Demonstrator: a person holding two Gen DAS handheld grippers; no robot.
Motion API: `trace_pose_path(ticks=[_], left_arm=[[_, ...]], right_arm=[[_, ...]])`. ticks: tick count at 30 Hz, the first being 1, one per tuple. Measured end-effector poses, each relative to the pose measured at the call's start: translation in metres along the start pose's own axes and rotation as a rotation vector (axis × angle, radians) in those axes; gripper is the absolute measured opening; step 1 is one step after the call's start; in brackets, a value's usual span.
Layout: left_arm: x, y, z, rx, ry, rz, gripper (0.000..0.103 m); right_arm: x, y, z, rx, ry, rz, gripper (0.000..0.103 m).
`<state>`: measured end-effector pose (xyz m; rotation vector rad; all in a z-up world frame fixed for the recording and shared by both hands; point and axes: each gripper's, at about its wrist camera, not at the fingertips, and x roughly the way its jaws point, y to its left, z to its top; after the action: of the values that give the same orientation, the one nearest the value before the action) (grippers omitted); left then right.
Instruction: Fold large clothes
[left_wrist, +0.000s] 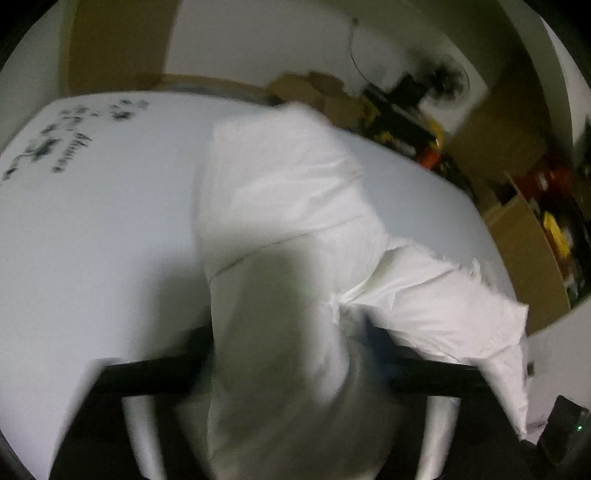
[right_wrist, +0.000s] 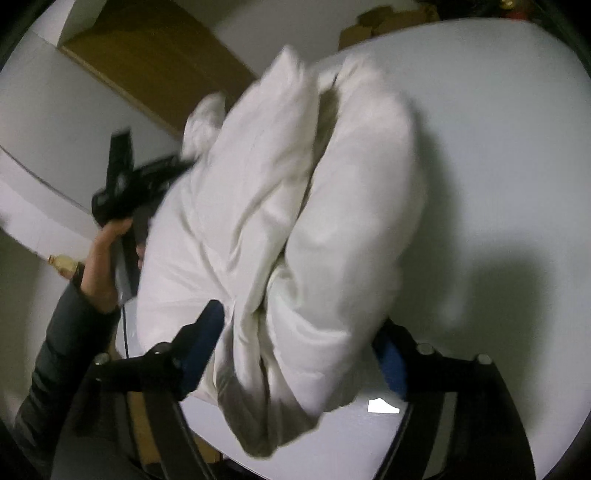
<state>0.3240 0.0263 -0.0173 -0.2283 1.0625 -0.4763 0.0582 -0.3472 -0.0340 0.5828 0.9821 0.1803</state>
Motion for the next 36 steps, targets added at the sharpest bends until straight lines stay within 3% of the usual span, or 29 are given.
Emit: trace_pose_path(ticks=[3,6,8,10,14,18,20,24,30,36], left_arm=[[-0.052,-0.009,-0.009,0.028,-0.089,0.134,0.103],[-0.112,-0.041,-0.041,0.091,-0.184,0.359,0.103],[-0.141,-0.061,-0.064,0.13,-0.251,0.419,0.103],[-0.174,-0.08,-0.095,0.16,-0.322,0.415,0.103],[-0.224,-0.102,-0.159,0.168,-0.332,0.294,0.103],[-0.253,-0.12,-0.209,0.125,-0.37,0.39,0.103],[-0.262,-0.125,-0.228,0.088,-0.39,0.437,0.103],[-0.261,-0.133,-0.252,0.074,-0.359,0.416,0.103],[-0.25,-0.142,-0.273,0.096,-0.338,0.458,0.103],[-0.242,-0.142,-0.27,0.09,-0.311,0.481,0.103]], right_arm=[[-0.043,0.002,-0.013,-0.001,-0.104,-0.082,0.085],[-0.081,0.019,-0.008,-0.077,-0.233,-0.206,0.086],[-0.102,0.037,-0.012,-0.143,-0.304,-0.23,0.086],[-0.114,0.065,-0.023,-0.232,-0.343,-0.254,0.087],[-0.129,0.108,-0.063,-0.404,-0.393,-0.334,0.103],[-0.117,0.147,-0.102,-0.503,-0.445,-0.435,0.103],[-0.122,0.148,-0.122,-0.485,-0.458,-0.414,0.103],[-0.116,0.146,-0.134,-0.456,-0.426,-0.337,0.103],[-0.127,0.157,-0.149,-0.466,-0.493,-0.342,0.103],[-0.133,0.153,-0.151,-0.436,-0.508,-0.356,0.103]])
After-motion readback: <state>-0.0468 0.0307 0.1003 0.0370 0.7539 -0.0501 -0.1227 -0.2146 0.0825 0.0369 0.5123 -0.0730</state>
